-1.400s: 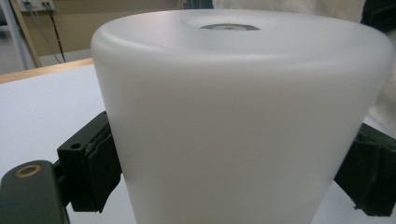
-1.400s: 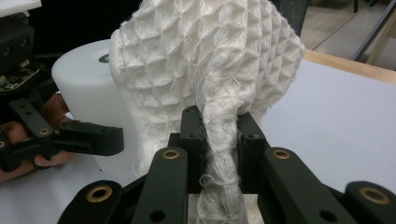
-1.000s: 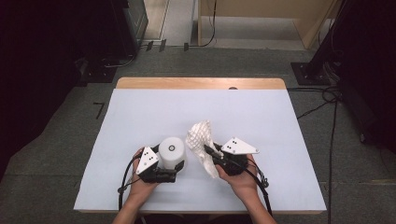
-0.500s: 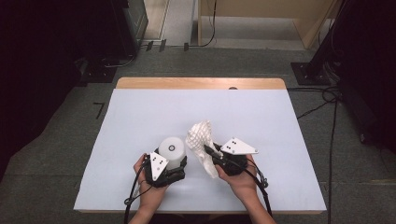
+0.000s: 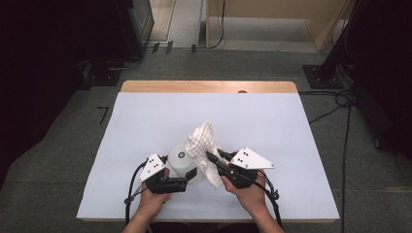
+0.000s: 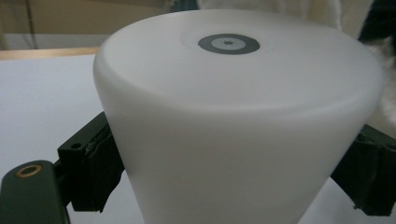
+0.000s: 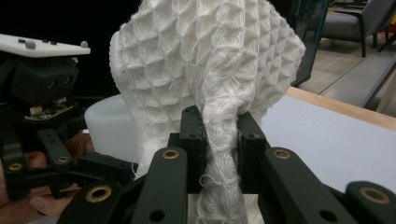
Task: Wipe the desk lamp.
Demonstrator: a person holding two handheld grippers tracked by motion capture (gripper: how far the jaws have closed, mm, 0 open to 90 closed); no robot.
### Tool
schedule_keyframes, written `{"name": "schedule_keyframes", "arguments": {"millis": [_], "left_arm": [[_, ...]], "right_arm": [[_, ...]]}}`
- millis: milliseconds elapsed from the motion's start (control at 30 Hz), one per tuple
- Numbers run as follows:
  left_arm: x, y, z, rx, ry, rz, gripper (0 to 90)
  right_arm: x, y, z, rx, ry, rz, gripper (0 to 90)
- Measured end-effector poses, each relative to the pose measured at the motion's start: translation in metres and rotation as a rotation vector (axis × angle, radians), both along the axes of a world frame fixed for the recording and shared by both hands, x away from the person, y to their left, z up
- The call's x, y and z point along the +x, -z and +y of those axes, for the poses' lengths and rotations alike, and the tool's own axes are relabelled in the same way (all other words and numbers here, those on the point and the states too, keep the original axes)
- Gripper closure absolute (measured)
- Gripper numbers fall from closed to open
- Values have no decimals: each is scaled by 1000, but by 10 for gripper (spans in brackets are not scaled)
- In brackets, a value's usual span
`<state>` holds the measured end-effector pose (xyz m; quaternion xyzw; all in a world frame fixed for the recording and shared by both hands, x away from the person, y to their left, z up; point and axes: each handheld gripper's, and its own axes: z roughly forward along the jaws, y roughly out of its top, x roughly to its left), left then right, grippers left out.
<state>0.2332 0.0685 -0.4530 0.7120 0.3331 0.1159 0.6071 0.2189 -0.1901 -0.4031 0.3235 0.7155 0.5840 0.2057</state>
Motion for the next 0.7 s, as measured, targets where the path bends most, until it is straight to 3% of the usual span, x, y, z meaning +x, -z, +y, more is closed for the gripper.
{"name": "schedule_keyframes", "arguments": {"millis": [200, 267, 433, 700], "left_arm": [[1, -7, 5, -51, 54, 15, 88], [4, -9, 12, -80, 44, 24, 88], [7, -12, 21, -97, 29, 24, 88], [13, -17, 40, -163, 13, 41, 89]], "right_arm": [[1, 7, 7, -13, -32, 24, 775], [3, 11, 10, -34, -39, 33, 775], [5, 20, 14, -51, -55, 61, 774], [7, 33, 23, -104, -68, 97, 774]]}}
